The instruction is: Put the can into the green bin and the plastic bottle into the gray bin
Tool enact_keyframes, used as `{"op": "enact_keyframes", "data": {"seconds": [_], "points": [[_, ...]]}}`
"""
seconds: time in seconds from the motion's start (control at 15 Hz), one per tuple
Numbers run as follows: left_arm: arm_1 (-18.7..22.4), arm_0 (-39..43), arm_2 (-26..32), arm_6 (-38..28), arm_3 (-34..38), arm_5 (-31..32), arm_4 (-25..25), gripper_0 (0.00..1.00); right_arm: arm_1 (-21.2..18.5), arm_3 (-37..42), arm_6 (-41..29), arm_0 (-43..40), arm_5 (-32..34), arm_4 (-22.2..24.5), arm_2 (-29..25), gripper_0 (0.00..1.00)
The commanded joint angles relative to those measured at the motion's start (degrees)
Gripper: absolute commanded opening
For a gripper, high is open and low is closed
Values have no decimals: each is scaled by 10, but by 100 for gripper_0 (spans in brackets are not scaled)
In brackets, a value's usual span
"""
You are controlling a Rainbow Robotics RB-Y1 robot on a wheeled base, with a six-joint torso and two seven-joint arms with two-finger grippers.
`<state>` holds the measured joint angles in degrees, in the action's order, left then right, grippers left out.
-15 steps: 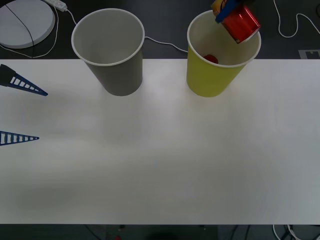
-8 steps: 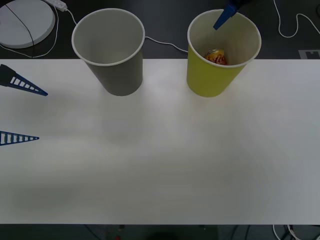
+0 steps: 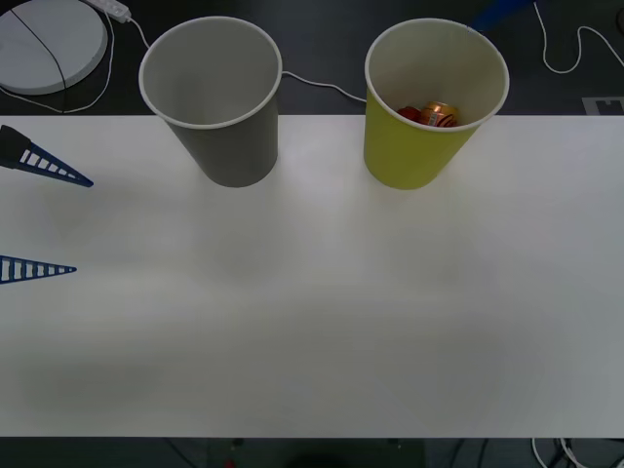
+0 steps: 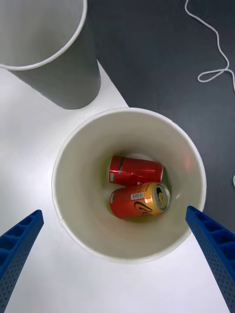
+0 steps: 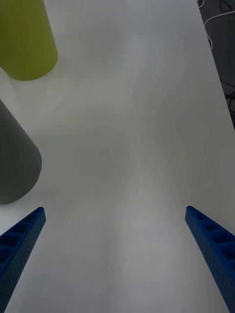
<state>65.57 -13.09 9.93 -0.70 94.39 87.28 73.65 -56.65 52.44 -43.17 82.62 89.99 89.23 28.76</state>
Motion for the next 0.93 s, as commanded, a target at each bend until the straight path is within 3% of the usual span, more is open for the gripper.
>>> {"op": "enact_keyframes", "data": {"seconds": [0.07,0.47,0.93], "points": [[0,0,0,0,0,0,0,100,-42,35,58,-40,0,-54,-10,100],[0,0,0,0,0,0,0,100,-122,254,81,-248,0,-103,-153,100],[0,0,0,0,0,0,0,100,-147,453,115,-509,-9,-155,-312,100]]}}
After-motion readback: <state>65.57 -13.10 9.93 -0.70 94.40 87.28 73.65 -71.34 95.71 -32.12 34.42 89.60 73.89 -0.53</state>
